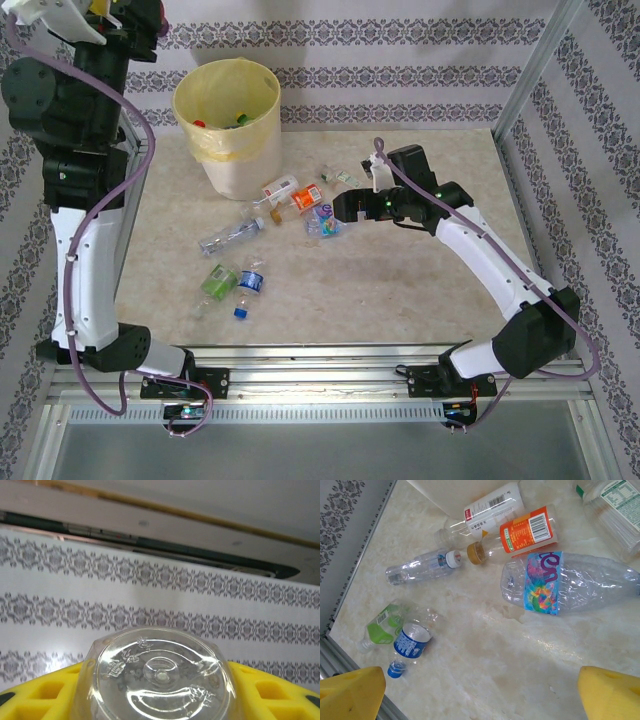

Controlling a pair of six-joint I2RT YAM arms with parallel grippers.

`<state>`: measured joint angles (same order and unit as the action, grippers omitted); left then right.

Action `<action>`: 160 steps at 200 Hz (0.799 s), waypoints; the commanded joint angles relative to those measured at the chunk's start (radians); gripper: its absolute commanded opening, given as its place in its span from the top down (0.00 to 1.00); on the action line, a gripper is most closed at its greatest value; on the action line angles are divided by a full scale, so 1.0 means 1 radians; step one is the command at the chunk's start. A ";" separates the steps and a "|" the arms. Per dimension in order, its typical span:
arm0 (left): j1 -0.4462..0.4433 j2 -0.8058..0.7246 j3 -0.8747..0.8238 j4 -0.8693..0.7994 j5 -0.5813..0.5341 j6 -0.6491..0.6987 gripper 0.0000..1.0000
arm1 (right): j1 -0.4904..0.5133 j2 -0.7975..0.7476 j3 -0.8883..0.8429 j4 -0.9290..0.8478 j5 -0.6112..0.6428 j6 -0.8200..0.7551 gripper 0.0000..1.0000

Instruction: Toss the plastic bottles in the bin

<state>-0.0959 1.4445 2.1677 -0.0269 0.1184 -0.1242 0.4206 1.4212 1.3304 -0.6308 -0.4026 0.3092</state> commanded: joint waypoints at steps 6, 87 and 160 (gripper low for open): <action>0.010 0.017 -0.020 0.131 -0.009 0.044 0.71 | -0.009 0.039 0.031 0.011 -0.021 0.005 0.02; 0.045 0.288 -0.126 0.221 -0.005 -0.069 0.52 | -0.027 0.197 0.078 -0.052 0.044 0.205 0.02; 0.055 0.336 -0.333 0.223 0.045 -0.204 0.00 | -0.084 0.441 0.103 0.029 0.022 0.582 0.02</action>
<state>-0.0502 1.8843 1.8446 0.1162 0.1371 -0.2749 0.3489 1.8004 1.3945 -0.6518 -0.3855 0.7292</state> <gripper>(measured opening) 0.998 0.978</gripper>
